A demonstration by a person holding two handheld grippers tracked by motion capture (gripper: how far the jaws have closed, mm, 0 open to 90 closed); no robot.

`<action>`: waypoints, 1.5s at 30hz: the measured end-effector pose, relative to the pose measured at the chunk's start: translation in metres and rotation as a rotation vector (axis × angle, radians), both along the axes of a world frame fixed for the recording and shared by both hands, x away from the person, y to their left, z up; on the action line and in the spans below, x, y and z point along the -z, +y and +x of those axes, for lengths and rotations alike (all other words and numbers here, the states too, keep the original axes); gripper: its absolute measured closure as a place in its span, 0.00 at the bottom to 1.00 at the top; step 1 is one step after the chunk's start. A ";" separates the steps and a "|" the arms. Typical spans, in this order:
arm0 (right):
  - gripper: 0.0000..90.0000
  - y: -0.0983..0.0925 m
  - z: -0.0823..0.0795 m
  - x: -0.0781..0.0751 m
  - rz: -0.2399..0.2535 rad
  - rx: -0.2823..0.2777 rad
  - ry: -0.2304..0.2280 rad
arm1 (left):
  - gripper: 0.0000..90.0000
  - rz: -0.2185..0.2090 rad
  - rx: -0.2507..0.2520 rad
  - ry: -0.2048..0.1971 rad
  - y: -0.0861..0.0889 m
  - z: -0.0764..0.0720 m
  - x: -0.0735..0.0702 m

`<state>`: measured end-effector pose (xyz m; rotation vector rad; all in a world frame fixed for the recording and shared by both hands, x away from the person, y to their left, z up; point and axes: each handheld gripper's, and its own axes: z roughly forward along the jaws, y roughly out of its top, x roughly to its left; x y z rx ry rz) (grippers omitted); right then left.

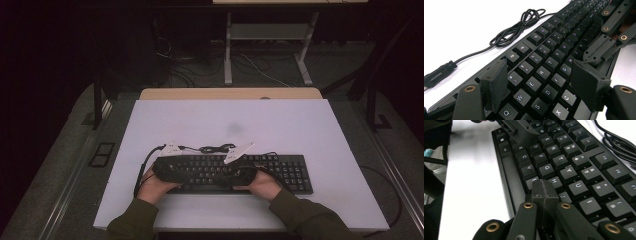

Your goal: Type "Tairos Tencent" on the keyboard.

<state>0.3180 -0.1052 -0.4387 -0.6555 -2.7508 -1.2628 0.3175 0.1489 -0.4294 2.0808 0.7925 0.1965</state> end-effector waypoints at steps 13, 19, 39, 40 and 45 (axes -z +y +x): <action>0.99 -0.004 0.002 -0.003 0.021 0.015 -0.008 | 0.34 -0.001 -0.003 -0.005 0.000 0.000 -0.001; 0.94 -0.006 0.003 -0.005 0.033 0.018 -0.004 | 0.34 -0.002 -0.003 -0.004 0.000 0.000 0.000; 0.49 -0.027 0.002 -0.009 0.048 0.105 -0.049 | 0.66 -0.002 0.012 0.003 -0.011 0.003 -0.002; 0.47 -0.028 0.002 -0.009 0.052 0.107 -0.049 | 0.69 -0.002 0.014 0.001 -0.012 0.003 -0.003; 0.42 -0.035 0.002 -0.011 0.060 0.123 -0.058 | 0.86 0.004 0.032 0.005 -0.016 0.005 -0.003</action>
